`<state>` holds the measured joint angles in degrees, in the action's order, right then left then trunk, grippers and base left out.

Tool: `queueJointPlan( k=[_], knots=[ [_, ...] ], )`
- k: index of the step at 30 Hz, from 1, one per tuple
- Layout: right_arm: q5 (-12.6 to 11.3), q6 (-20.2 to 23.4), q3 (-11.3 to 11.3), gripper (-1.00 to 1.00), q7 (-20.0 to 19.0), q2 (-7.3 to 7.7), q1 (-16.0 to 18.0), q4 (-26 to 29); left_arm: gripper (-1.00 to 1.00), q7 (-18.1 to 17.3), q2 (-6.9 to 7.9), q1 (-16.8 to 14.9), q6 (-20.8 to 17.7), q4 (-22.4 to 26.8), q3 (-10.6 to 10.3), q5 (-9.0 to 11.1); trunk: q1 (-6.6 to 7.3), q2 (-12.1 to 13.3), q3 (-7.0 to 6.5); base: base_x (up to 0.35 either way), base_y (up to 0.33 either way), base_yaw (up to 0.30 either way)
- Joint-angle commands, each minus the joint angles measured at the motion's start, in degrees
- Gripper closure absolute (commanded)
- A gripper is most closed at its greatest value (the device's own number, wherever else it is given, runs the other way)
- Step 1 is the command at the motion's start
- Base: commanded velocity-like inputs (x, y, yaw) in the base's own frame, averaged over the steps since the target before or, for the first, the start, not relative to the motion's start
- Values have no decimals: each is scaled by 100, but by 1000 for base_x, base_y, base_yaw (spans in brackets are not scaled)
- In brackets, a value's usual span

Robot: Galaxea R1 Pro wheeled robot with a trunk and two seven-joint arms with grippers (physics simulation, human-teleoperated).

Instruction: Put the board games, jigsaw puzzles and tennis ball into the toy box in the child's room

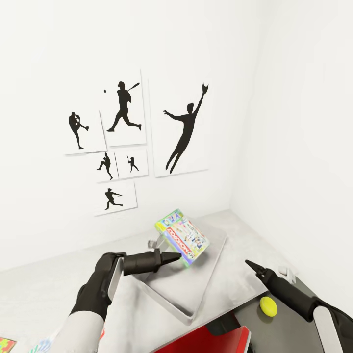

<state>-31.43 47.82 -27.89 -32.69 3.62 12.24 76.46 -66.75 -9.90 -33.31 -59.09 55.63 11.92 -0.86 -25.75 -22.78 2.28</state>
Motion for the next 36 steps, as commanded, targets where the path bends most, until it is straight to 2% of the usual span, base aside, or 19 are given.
queueJointPlan(
  k=[1,4,7,8,11,13,14,16,17,18,19,20,22,23,24,26,29,36],
  knots=[
    [-3,36,-11,-100,-17,1,7,-6,100,91,-10,-35,-81,-46,59,38,-4,-14,13,0,0,0],
    [-3,35,-101,-100,-18,9,7,-28,100,659,-10,-156,-84,-352,335,56,-4,-14,13,0,0,0],
    [-3,35,-223,-100,-17,8,7,-32,100,866,-10,-183,-84,-496,509,96,-4,-14,13,0,0,0],
    [-3,35,-265,-100,-17,8,7,-33,100,1066,-10,-201,-85,-610,672,160,-4,-14,13,0,0,0],
    [-3,35,-310,-100,-15,8,7,-34,100,1436,-10,-229,-85,-748,861,296,-4,-14,13,0,0,0],
    [-3,35,-325,-100,-16,8,7,-35,100,1796,-10,-284,-85,-847,959,529,-4,-14,13,0,0,0],
    [-3,35,-330,-100,-15,8,7,-35,100,2049,-10,-309,-85,-919,998,754,-4,-14,13,0,0,0],
    [-3,35,-334,-100,-13,8,7,-35,100,2308,-10,-324,-82,-995,1022,1031,-4,-14,13,0,0,0],
    [-3,35,-337,-100,-16,7,6,-35,100,2715,-10,-338,-77,-1114,1042,1521,-4,-14,13,0,0,0],
    [-3,35,-338,-100,-16,7,6,-35,100,2858,-10,-341,-75,-1151,1044,1692,-4,-14,13,0,0,0],
    [-3,35,-339,-100,-14,7,6,-35,100,3148,-10,-345,-72,-1211,1037,2029,-4,-14,13,0,0,0],
    [-3,35,-339,-100,-15,7,6,-37,100,3292,-10,-346,-71,-1234,1033,2189,-4,-14,13,0,0,0],
    [-3,35,-344,-100,-17,7,7,-59,100,3821,-10,-350,-71,-1287,981,2731,-4,-14,13,0,0,0],
    [-3,35,-347,-100,-20,7,7,-98,100,4101,-10,-351,-72,-1302,861,3023,-4,-14,13,0,0,0],
    [-3,35,-347,-100,-23,7,7,-125,100,4214,-10,-351,-70,-1308,744,3159,-4,-14,13,0,0,0],
    [0,33,-348,-100,-25,7,7,-150,100,4321,-10,-352,-73,-1313,539,3285,-4,-14,13,0,0,0],
    [3,29,-349,-100,-26,7,7,-165,100,4381,-10,-352,-73,-1316,310,3363,-4,-14,13,0,0,0],
    [28,23,-349,-100,-3,7,7,-181,100,4411,-10,-352,-61,-1446,36,3428,-4,-14,13,0,0,0]
  ],
)
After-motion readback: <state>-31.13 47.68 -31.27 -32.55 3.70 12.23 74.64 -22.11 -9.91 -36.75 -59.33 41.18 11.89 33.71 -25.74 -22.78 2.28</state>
